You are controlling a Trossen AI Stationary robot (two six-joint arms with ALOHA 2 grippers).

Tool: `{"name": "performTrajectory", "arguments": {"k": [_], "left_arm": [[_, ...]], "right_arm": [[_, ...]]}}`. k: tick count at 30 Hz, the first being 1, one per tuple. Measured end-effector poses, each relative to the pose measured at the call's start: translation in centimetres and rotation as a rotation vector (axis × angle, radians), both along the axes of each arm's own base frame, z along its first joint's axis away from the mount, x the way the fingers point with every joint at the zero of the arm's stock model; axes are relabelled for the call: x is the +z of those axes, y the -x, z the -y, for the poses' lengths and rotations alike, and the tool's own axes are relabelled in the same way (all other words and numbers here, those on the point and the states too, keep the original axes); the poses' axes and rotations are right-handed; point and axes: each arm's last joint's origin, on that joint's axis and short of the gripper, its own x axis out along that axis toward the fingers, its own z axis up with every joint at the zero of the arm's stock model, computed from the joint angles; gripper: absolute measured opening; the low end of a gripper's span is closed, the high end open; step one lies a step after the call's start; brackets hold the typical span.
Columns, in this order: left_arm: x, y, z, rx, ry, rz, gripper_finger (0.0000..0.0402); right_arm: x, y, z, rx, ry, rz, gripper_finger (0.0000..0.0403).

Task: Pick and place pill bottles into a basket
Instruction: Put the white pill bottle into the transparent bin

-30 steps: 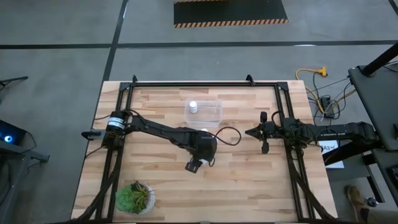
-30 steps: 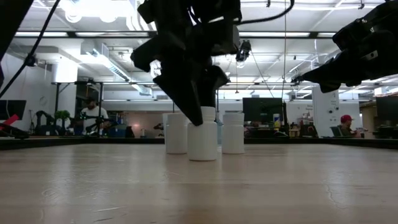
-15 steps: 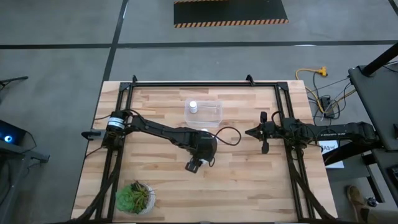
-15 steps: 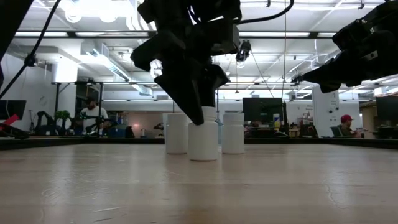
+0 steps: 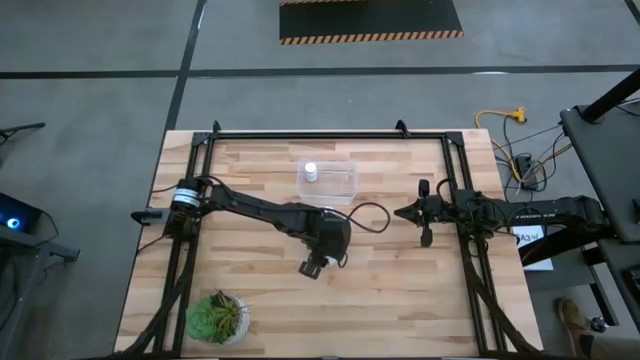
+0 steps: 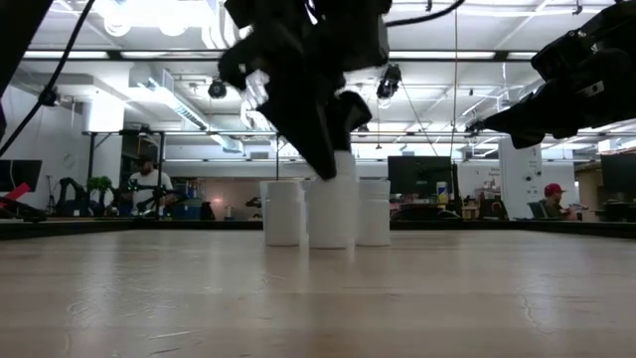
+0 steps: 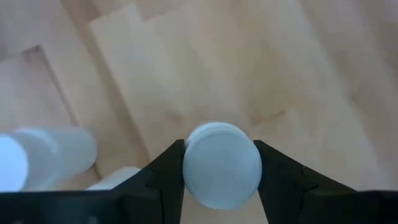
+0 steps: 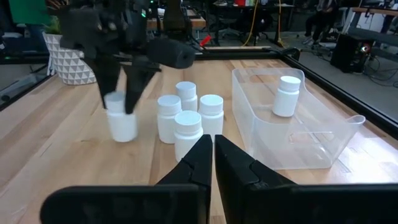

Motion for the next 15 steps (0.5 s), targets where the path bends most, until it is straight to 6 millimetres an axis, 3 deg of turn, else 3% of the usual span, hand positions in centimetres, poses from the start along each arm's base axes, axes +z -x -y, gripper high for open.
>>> {"name": "performTrajectory", "arguments": {"k": [5, 10, 15], "left_arm": [[2.2, 0.0, 0.3, -0.041, 0.079, -0.014, 0.0145], [5.5, 0.5, 0.1, -0.044, 0.081, 0.002, 0.0145], [8.8, 1.1, -0.6, -0.022, -0.057, 0.034, 0.0145]], "right_arm": [[-0.2, 0.0, 0.0, -0.001, -0.006, -0.017, 0.0009], [-0.2, 0.0, 0.0, -0.001, -0.006, -0.022, 0.0009], [-0.3, 0.0, 0.0, -0.001, -0.006, -0.027, 0.0009]]}}
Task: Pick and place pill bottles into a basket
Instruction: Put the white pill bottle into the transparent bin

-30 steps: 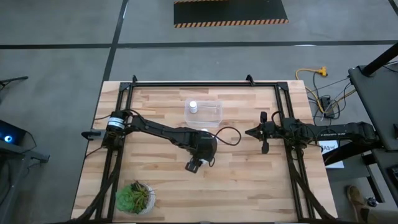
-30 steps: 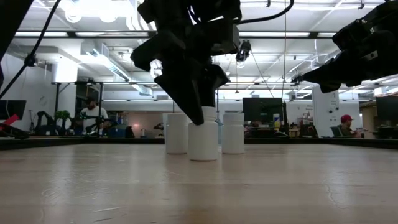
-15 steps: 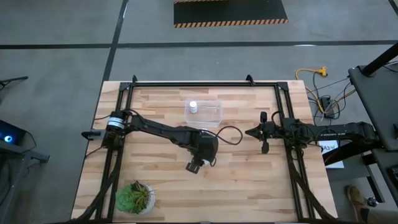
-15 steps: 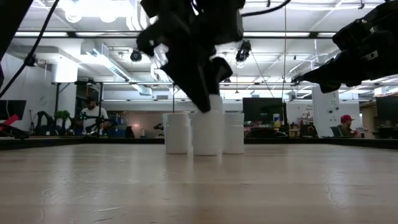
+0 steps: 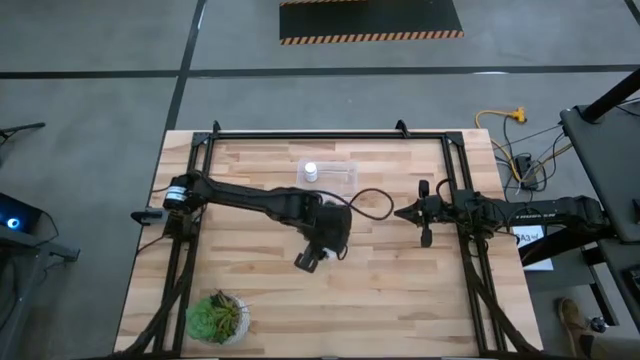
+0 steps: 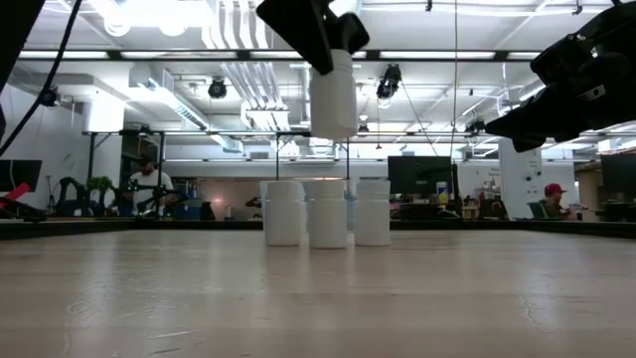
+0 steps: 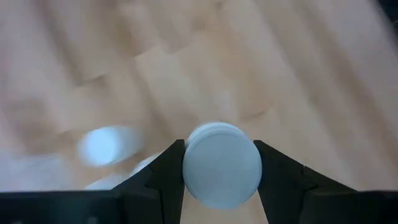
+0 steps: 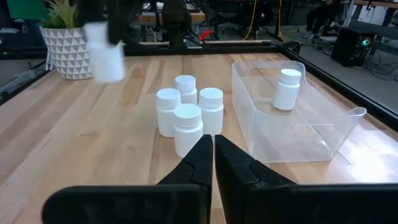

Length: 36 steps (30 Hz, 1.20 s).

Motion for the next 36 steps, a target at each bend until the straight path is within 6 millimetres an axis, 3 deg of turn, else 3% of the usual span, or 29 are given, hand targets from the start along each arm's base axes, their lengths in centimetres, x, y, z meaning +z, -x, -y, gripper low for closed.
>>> {"name": "performTrajectory", "arguments": {"k": [4, 9, 26, 30, 36], "left_arm": [[1.9, 0.5, -1.0, 0.048, -0.134, 0.03, 0.0145], [2.3, 0.9, -3.5, 0.085, -0.194, 0.003, 0.0145], [2.4, 2.5, -16.1, 0.361, -0.209, -0.035, 0.0144], [2.3, 2.9, -17.5, 0.372, -0.143, -0.033, 0.0144], [0.7, 3.0, -17.7, 0.361, -0.104, -0.063, 0.0144]], "right_arm": [[-0.1, 0.0, 0.0, 0.001, -0.004, -0.009, 0.0009], [-0.2, 0.0, 0.0, 0.001, -0.005, -0.019, 0.0009], [-0.5, 0.1, 0.0, 0.0, -0.006, -0.052, 0.0009], [-0.5, 0.1, 0.0, -0.002, -0.015, -0.055, 0.0009], [-0.5, 0.1, 0.0, -0.002, -0.015, -0.055, 0.0009]]}}
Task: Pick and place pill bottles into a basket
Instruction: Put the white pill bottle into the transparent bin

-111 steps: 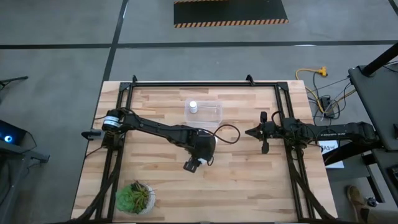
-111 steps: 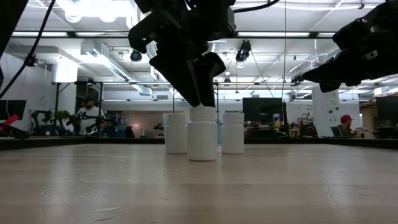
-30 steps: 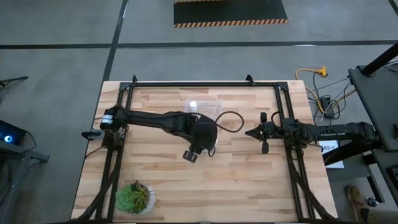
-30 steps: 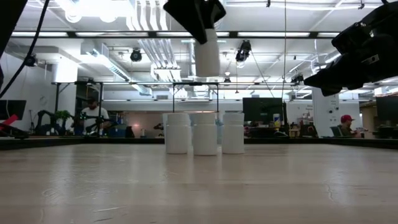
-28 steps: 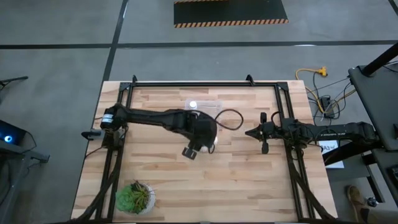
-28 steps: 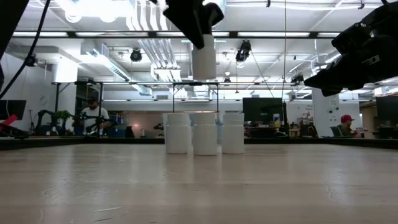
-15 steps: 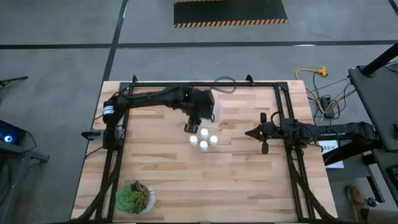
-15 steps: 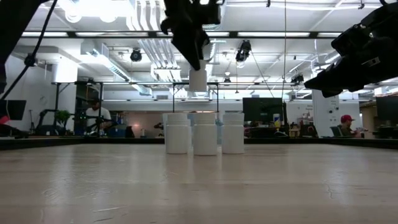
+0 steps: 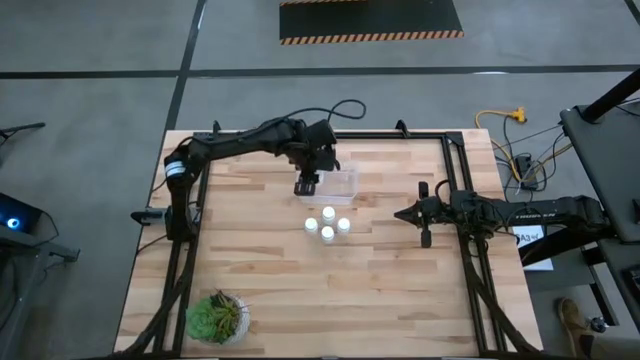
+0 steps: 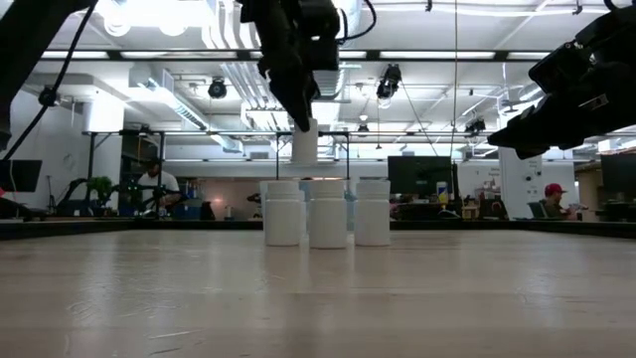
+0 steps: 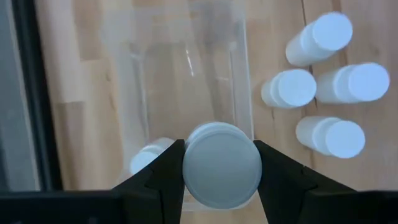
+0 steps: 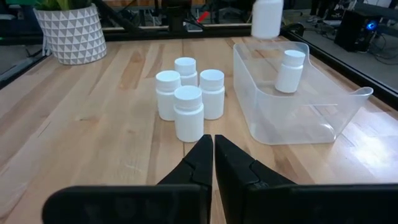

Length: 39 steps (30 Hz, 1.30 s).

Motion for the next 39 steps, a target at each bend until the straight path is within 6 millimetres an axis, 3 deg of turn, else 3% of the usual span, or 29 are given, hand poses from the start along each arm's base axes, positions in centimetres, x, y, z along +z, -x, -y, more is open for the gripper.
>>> {"name": "performTrajectory", "arguments": {"k": [14, 23, 39], "left_arm": [[-6.0, 0.2, 0.0, 0.002, 0.021, -0.062, 0.0144], [-8.1, 0.5, -0.2, 0.009, 0.024, -0.069, 0.0144], [-9.9, 1.0, -0.9, 0.03, 0.025, -0.061, 0.0144]], "right_arm": [[0.0, 0.0, 0.0, -0.001, -0.004, 0.001, 0.0009], [0.0, 0.0, 0.0, -0.002, -0.007, 0.001, 0.0009], [0.0, 0.0, 0.0, -0.003, -0.006, 0.002, 0.0009]]}}
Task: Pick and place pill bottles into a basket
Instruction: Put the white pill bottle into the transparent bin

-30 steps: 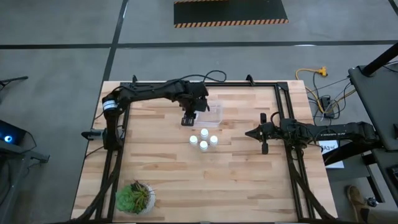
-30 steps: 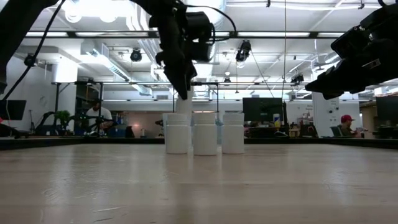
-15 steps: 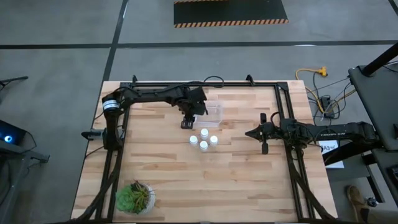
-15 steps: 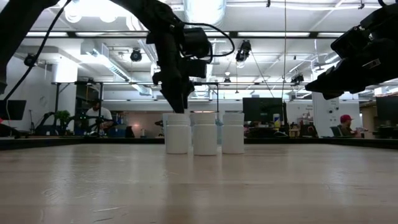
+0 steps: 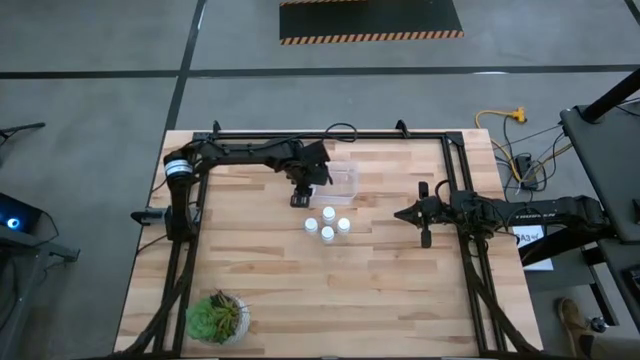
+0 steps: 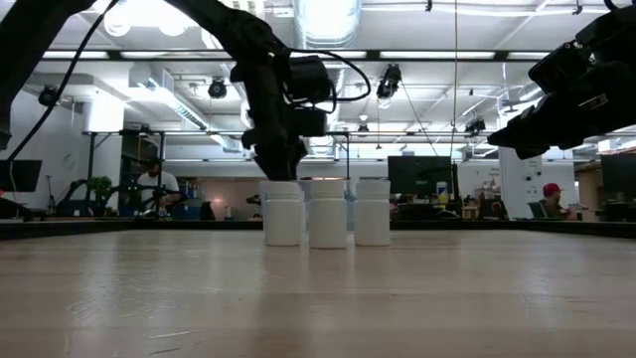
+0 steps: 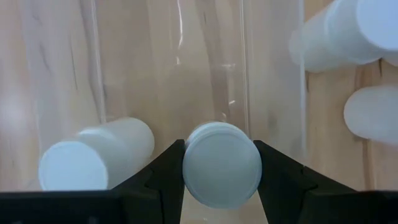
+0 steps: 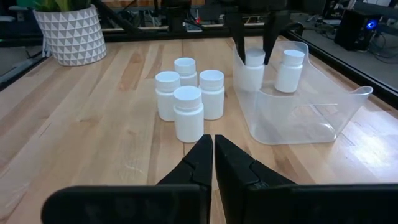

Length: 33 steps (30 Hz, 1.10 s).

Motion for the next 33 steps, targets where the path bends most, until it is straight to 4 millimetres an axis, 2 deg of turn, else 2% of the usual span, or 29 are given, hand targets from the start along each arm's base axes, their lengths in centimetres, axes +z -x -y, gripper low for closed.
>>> {"name": "performTrajectory", "arguments": {"k": [19, 28, 33], "left_arm": [[-0.2, 0.1, -0.4, 0.002, 0.025, 0.019, 0.0144], [-1.1, 0.4, -0.4, -0.001, 0.049, 0.026, 0.0145], [-1.1, 0.3, -0.4, 0.004, 0.045, 0.037, 0.0165]], "right_arm": [[0.0, 0.0, 0.0, -0.002, -0.008, 0.001, 0.0009], [0.0, 0.0, 0.0, -0.003, -0.008, 0.001, 0.0009], [0.0, 0.0, 0.0, -0.003, -0.011, 0.001, 0.0009]]}}
